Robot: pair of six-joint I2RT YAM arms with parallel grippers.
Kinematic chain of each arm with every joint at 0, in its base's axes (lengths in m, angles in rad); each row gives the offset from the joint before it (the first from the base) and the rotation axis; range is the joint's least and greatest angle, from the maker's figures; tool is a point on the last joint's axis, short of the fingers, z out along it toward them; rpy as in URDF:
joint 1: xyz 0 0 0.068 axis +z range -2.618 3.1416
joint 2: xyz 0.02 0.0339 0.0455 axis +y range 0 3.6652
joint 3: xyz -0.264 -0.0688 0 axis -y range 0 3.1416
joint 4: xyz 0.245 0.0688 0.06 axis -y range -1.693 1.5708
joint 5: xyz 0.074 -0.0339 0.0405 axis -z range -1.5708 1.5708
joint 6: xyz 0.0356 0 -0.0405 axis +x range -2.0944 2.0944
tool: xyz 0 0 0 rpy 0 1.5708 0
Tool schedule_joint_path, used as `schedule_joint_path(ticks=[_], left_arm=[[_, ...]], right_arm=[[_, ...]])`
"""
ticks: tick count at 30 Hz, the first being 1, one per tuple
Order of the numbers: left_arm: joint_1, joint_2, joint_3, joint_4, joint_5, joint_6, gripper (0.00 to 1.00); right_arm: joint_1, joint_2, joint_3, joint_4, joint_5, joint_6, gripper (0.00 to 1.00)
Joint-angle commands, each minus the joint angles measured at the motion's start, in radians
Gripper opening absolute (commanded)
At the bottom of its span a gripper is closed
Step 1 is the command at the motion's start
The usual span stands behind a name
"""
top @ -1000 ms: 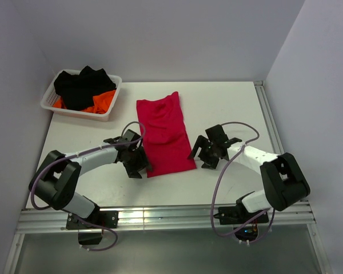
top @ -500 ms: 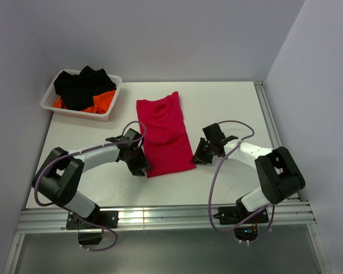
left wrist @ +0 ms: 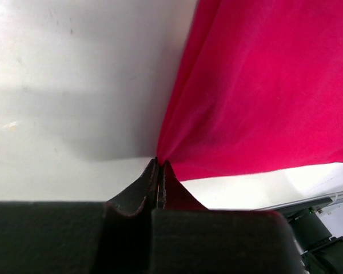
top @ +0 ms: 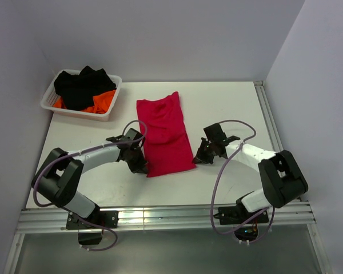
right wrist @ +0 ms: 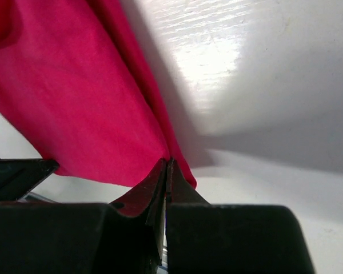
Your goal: Fold and stack the t-shirts
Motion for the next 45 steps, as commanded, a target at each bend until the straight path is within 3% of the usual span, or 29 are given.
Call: schedule_joint_path(ticks=[1,16,22,33,45], left_arm=[[-0.014,-0.085,0.008,-0.057,-0.041,0.021,0.0],[-0.052,-0.541,0.002,-0.355,-0.026,-0.01,0.0],[-0.052,-0.633,0.063,-0.455,-0.021,-0.022,0.0],[-0.051,-0.485,0.31,-0.493,-0.069,0.029,0.0],[0.027,-0.267,0.496,-0.455,-0.029,0.075,0.0]], right_arm=[[0.007,-0.095,-0.011,-0.056,0.028,0.001,0.0],[0.023,-0.706,-0.12,-0.364,0.089,0.174,0.0],[0.026,-0.833,-0.065,-0.49,0.115,0.202,0.0],[0.024,-0.666,0.211,-0.552,0.181,0.104,0.0],[0.024,-0.275,0.559,-0.535,0.176,-0.059,0.0]])
